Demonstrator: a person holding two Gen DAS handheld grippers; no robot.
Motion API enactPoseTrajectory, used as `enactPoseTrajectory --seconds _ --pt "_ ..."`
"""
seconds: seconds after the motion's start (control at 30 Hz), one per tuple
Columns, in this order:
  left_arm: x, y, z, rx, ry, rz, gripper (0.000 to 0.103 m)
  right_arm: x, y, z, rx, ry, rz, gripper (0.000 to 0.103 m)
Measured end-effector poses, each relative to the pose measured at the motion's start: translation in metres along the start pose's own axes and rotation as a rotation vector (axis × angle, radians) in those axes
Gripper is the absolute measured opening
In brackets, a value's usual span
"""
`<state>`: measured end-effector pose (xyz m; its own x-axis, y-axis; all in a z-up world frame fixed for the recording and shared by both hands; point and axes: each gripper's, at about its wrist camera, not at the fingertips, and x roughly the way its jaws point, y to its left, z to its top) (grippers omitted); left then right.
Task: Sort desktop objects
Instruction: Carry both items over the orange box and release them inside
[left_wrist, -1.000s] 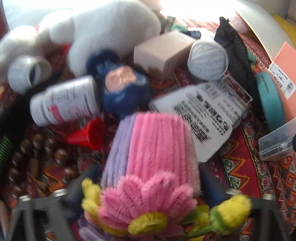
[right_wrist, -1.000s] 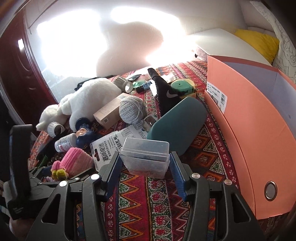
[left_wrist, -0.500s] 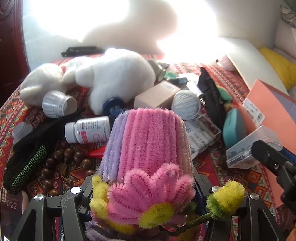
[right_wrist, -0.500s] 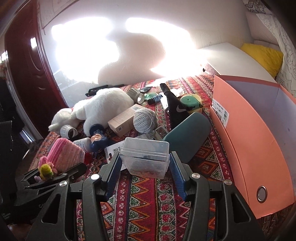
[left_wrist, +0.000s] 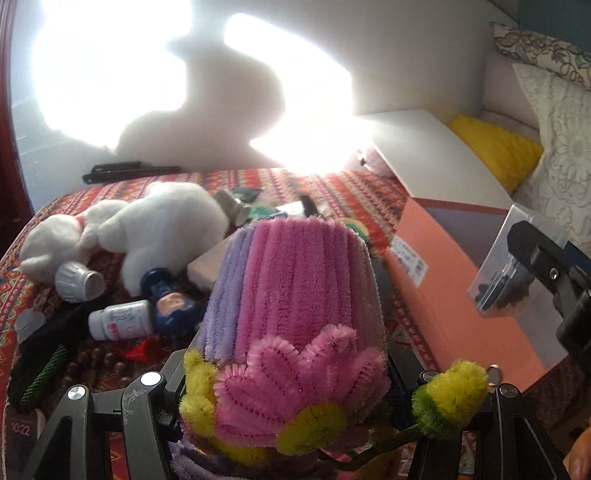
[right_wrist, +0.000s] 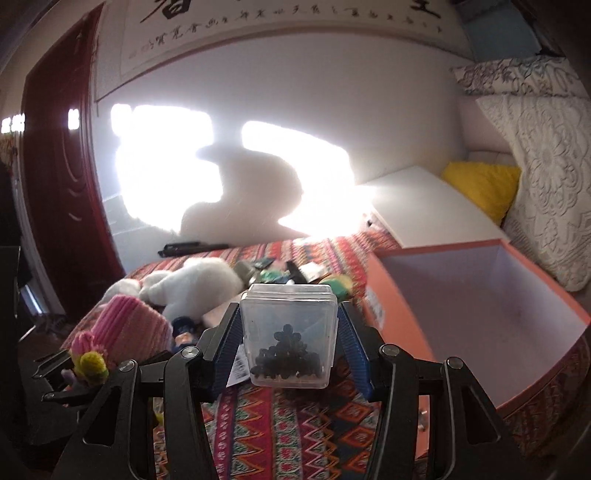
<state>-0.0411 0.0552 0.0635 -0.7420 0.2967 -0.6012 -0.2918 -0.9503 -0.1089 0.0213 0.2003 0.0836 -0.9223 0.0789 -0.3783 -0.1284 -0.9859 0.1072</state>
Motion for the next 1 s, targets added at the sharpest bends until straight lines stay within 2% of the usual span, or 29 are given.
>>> enactPoseTrajectory --seconds 0.13,0.47,0.53,0.6,0.63,0.67,0.7,0.73,0.77,0.8,0.9,1.0 --pt "-0.001 -0.052 0.014 0.051 -0.024 -0.075 0.066 -0.021 -0.053 0.016 0.081 -0.087 -0.124 0.055" --pt "0.018 -0.204 0.054 0.193 -0.055 -0.23 0.066 -0.037 -0.194 0.048 0.264 -0.143 -0.319 0.056" --pt "0.031 -0.226 0.057 0.204 -0.042 -0.278 0.07 -0.04 -0.222 0.055 0.301 -0.155 -0.358 0.056" --pt "0.045 -0.244 0.06 0.217 -0.03 -0.307 0.083 -0.043 -0.251 0.061 0.338 -0.166 -0.397 0.056" --pt "0.052 -0.25 0.061 0.233 -0.026 -0.299 0.086 -0.044 -0.264 0.065 0.357 -0.17 -0.414 0.056" --pt "0.056 -0.251 0.061 0.24 -0.023 -0.291 0.09 -0.036 -0.275 0.066 0.378 -0.15 -0.395 0.056" --pt "0.059 -0.252 0.062 0.247 -0.021 -0.284 0.091 -0.03 -0.283 0.067 0.389 -0.121 -0.363 0.058" --pt "0.059 -0.251 0.063 0.249 -0.028 -0.282 0.092 -0.021 -0.286 0.066 0.396 -0.085 -0.341 0.065" --pt "0.056 -0.248 0.063 0.25 -0.041 -0.275 0.095 -0.013 -0.287 0.064 0.398 -0.05 -0.334 0.087" --pt "0.053 -0.244 0.064 0.249 -0.055 -0.261 0.098 -0.01 -0.287 0.061 0.4 -0.04 -0.339 0.098" --pt "0.043 -0.225 0.063 0.244 -0.079 -0.211 0.1 -0.006 -0.284 0.055 0.401 -0.016 -0.345 0.098" --pt "0.036 -0.201 0.058 0.22 -0.073 -0.176 0.1 -0.012 -0.274 0.054 0.398 -0.035 -0.36 0.098"
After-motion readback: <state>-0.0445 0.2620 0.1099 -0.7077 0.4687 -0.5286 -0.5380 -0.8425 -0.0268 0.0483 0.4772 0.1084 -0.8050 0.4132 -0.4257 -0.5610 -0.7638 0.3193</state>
